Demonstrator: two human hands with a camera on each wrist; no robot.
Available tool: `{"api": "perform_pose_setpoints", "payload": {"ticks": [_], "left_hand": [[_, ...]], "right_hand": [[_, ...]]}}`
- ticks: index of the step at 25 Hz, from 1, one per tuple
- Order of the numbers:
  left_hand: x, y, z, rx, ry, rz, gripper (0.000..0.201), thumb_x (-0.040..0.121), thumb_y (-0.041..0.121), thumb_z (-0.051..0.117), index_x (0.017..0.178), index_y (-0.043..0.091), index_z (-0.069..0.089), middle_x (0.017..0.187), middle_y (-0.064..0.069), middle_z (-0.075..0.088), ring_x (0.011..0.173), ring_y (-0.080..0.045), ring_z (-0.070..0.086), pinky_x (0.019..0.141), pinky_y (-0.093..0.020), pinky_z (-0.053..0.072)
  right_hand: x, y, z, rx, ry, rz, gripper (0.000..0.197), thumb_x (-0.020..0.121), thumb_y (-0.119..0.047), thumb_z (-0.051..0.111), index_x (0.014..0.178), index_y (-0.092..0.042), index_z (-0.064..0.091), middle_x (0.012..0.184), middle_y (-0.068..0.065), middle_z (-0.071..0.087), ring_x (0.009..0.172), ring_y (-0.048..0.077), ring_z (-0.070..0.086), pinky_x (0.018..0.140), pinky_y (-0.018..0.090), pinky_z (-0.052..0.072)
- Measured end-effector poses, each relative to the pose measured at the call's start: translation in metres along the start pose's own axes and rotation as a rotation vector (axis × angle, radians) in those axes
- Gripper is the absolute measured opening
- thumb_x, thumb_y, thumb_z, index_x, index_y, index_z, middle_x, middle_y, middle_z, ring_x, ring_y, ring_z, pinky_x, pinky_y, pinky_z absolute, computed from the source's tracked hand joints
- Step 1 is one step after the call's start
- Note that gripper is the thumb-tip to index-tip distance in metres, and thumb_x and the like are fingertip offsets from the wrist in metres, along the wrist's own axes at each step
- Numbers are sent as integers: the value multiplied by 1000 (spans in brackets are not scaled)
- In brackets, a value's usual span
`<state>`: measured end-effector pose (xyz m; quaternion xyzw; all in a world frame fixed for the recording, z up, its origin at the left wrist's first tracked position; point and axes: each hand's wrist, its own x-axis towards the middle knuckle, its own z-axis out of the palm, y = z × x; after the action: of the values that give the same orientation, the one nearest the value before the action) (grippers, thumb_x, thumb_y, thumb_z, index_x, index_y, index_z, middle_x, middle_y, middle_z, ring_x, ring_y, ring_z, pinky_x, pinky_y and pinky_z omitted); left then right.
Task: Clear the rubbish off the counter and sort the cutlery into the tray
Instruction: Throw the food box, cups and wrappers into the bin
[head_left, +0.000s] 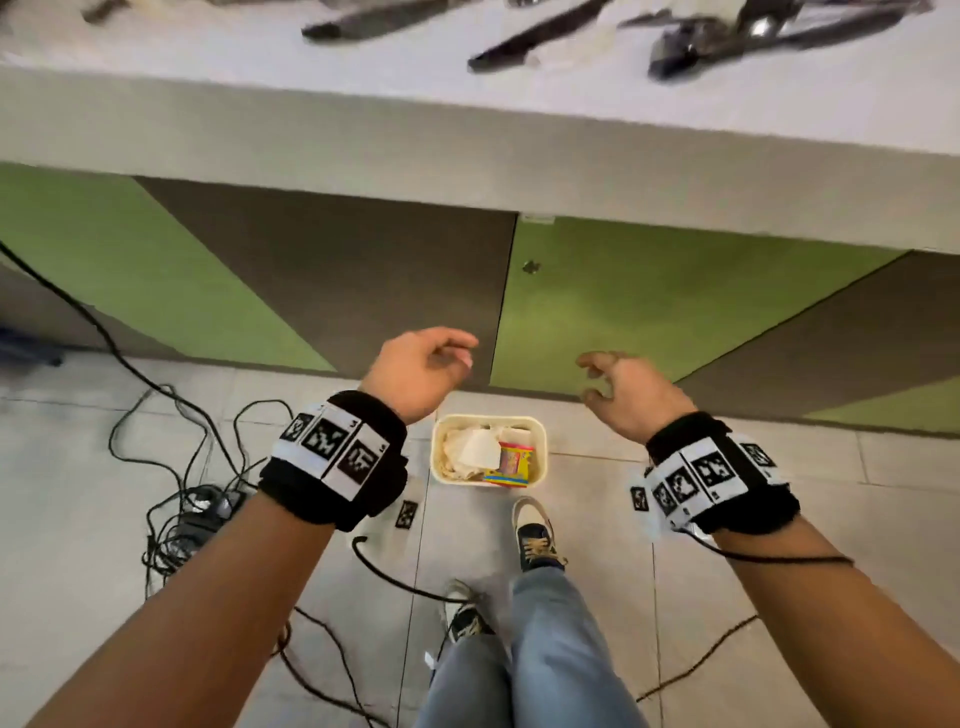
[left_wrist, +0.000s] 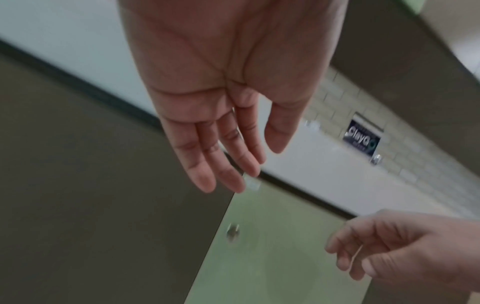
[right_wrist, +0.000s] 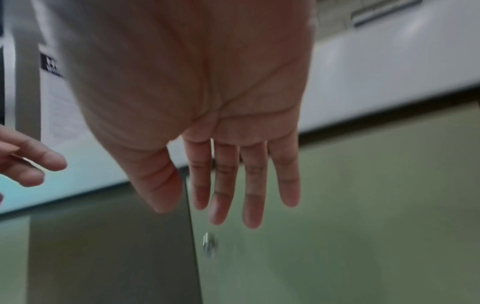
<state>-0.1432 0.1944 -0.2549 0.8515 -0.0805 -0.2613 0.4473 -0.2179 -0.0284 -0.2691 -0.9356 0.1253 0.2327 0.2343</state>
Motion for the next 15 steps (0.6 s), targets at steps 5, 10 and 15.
{"api": "perform_pose_setpoints", "payload": {"ticks": [5,10,15], "left_hand": [[-33,115,-78,22,106,185,23,88,8,57,109,12,67,87,7,64,63,14,58,62,9,40],[-31,176,-122,124,304,212,26,87,12,58,112,16,65,117,-5,64,93,-18,59,81,-21,43],[27,208,-153,327,411,187,37,85,14,59,121,17,59,134,-14,51,118,-30,52,103,-32,39]], "right_hand": [[-70,-45,-133,36,279,-41,40,89,-20,54,129,-16,50,129,9,57,116,26,55,99,35,44],[-74,-77,-206,130,458,-125,36,87,-17,58,122,-13,57,125,13,59,112,27,55,96,33,43],[-12,-90,-261,103,471,-88,39,82,-17,65,120,-11,59,127,16,50,115,31,51,99,33,40]]}}
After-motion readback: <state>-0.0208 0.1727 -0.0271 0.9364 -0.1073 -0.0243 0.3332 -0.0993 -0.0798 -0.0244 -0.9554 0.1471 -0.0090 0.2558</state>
